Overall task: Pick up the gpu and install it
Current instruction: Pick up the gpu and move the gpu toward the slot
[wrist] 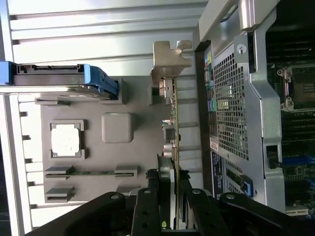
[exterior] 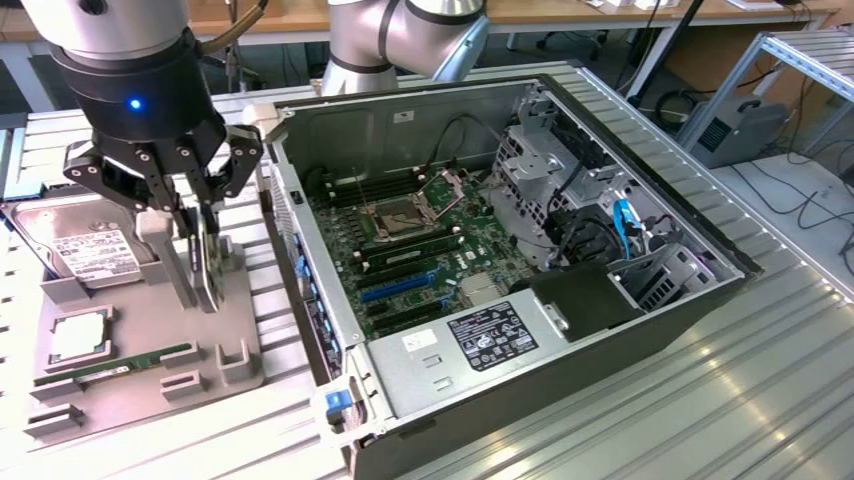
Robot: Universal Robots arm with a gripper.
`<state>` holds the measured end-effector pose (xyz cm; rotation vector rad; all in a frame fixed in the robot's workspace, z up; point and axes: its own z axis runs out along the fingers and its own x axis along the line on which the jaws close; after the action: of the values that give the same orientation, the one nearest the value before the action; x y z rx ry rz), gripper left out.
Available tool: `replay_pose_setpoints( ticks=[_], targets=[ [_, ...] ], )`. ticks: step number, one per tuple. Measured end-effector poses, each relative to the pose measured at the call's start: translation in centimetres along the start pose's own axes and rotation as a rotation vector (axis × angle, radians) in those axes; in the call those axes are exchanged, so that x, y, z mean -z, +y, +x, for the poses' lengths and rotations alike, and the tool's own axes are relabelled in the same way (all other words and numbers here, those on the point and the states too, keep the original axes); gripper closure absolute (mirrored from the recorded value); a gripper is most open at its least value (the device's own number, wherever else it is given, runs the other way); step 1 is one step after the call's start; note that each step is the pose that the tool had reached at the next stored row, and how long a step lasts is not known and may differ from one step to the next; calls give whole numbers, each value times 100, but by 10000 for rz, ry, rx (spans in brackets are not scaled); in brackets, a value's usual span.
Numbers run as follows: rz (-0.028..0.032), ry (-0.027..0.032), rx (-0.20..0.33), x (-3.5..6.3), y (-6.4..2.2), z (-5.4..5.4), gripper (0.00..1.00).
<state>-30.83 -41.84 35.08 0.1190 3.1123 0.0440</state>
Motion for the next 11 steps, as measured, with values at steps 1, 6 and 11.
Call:
replay_pose_setpoints(
  ticks=[1,6,11],
  targets=[
    [0,0,0,11,0,0,73],
    [1,1,0,82,2,-2,73],
    [0,0,1,157,4,-4,73]
  ],
)
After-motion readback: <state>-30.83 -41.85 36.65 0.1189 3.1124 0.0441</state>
